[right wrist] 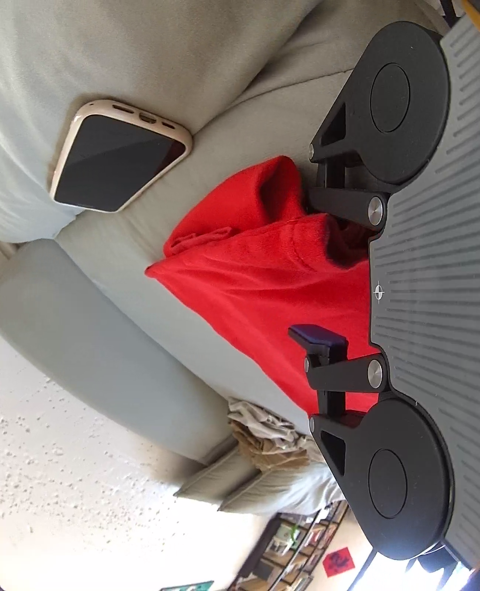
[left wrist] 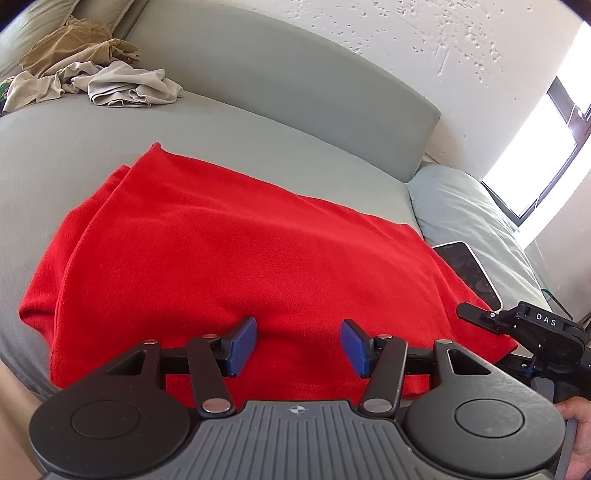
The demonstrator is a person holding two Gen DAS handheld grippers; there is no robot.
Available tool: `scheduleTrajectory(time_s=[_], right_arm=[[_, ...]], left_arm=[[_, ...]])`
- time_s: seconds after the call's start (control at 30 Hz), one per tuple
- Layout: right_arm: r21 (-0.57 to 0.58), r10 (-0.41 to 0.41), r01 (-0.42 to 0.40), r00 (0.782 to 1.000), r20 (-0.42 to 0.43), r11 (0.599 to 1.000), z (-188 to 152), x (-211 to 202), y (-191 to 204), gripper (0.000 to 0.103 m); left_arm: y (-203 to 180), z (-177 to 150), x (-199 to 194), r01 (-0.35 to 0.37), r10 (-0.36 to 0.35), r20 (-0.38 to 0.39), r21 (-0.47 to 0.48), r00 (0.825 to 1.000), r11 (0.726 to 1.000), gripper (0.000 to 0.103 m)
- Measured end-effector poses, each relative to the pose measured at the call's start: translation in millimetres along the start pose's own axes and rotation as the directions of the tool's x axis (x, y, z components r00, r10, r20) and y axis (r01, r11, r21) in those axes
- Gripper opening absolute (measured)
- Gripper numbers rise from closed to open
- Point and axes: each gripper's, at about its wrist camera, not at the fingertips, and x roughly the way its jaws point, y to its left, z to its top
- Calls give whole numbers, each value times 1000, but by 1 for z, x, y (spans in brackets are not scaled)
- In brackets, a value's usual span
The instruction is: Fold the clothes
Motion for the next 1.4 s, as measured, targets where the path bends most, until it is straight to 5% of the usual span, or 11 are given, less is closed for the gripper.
scheduleTrajectory(time_s=[0.17,0.3,0.43,0.53,0.6,0.67,0.9,1.07,1.2,1.3,1.4], right_arm=[[-26,-5,5,1000,22,1000,5,16,-3,42],[-34,-65,66,997,31,997,10,20,-3,16],[-4,-95,95,995,32,995,14,18,2,15],[-159,-217,223,975,54,962,10,22,34,14],[-297,-304,320,947,102,900,4,24,64,14],[-504,-339,390,920,195,770,-11,25,105,14],[-814,-282,401,910,303,420,-67,58,208,13],[-909,-194,310,945,263,280,-130,88,268,13],[-974,-188,163,973,132,157,-188,114,282,13],[-980,-227,135,969,99,149,-204,127,275,14],[-962,-244,112,969,50,249,-187,127,277,14]], left_arm=[[-1,1,1,4,-4,-1,0,1000,1000,54],[3,2,0,21,-21,-4,-18,1000,1000,54],[7,3,-1,35,-35,-9,-30,999,999,53],[7,5,-6,35,-35,-8,-37,999,999,51],[9,9,-17,39,-37,18,-60,999,997,46],[16,18,-37,50,-42,82,-100,996,994,47],[86,85,-89,-50,128,284,-267,950,963,60],[161,87,-79,78,106,374,-444,921,893,57],[190,80,-74,101,111,325,-571,939,815,56],[194,81,-71,57,128,286,-560,950,827,56],[200,78,-69,50,127,262,-576,957,816,57]])
